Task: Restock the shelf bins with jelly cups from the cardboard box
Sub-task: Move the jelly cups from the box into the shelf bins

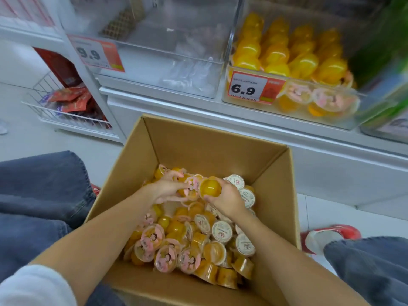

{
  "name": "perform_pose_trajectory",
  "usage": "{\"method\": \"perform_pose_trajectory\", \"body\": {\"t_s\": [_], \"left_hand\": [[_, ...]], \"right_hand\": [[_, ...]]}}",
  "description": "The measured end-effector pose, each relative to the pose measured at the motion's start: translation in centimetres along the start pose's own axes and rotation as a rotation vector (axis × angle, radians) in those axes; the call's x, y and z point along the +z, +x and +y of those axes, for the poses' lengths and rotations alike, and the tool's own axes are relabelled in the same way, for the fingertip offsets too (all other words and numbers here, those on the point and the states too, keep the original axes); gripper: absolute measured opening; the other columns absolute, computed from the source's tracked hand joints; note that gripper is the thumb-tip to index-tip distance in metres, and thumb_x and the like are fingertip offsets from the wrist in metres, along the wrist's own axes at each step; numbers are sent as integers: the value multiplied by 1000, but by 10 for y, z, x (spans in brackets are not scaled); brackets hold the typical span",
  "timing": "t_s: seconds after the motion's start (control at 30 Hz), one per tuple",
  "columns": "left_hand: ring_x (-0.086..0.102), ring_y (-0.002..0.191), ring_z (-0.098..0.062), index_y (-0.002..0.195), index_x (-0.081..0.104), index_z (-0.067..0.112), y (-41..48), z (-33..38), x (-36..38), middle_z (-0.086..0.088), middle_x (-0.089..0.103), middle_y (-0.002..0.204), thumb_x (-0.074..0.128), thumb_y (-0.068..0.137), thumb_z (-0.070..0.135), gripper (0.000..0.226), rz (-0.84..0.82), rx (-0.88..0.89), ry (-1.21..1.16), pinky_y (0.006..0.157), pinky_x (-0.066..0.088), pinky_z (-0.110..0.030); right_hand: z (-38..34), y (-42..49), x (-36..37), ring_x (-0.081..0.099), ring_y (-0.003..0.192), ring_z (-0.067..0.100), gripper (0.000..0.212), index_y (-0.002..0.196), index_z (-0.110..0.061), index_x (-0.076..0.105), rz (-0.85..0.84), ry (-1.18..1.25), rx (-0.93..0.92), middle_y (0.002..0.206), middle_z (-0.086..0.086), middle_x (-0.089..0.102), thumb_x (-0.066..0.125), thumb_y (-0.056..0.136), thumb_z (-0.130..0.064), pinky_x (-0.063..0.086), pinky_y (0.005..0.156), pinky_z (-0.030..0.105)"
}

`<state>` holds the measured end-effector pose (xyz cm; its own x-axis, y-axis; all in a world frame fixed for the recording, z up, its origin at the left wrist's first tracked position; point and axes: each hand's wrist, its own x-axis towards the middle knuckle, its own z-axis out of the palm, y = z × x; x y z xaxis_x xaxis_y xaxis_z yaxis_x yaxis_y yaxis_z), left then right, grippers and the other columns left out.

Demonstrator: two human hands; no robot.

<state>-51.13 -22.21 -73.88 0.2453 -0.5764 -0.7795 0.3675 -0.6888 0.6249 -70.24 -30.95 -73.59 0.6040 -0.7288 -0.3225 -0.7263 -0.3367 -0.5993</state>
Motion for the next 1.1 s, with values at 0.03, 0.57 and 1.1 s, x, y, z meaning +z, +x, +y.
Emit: {"method": "perform_pose_trajectory", "body": {"t_s": [0.03, 0.57, 1.1], "left_hand": [[56, 118, -30, 122, 53, 16, -7, 16, 9, -12, 45, 136, 72, 83, 5, 44, -41, 24, -35, 74, 60, -35], [57, 110, -17, 130, 55, 21, -150, 269, 187, 1, 55, 127, 54, 97, 30, 34, -104, 942, 219, 82, 59, -39], [46, 129, -22, 122, 63, 40, -87, 283, 217, 8, 57, 135, 61, 86, 51, 37, 345, 1098, 1012, 109, 30, -48]], "right_hand": [[-4, -2, -14, 51, 123, 21, 70, 138, -20, 48, 34, 1, -12, 132, 2, 56, 73, 77, -43, 42, 98, 30], [-44, -31, -301, 52, 115, 18, 59, 133, -17, 51, 857, -53, -420, 126, 4, 52, 72, 81, -35, 48, 93, 34], [12, 12, -345, 63, 87, 15, 13, 97, -21, 70, 644, 4, -85, 91, -6, 67, 61, 89, -25, 52, 87, 33]]}}
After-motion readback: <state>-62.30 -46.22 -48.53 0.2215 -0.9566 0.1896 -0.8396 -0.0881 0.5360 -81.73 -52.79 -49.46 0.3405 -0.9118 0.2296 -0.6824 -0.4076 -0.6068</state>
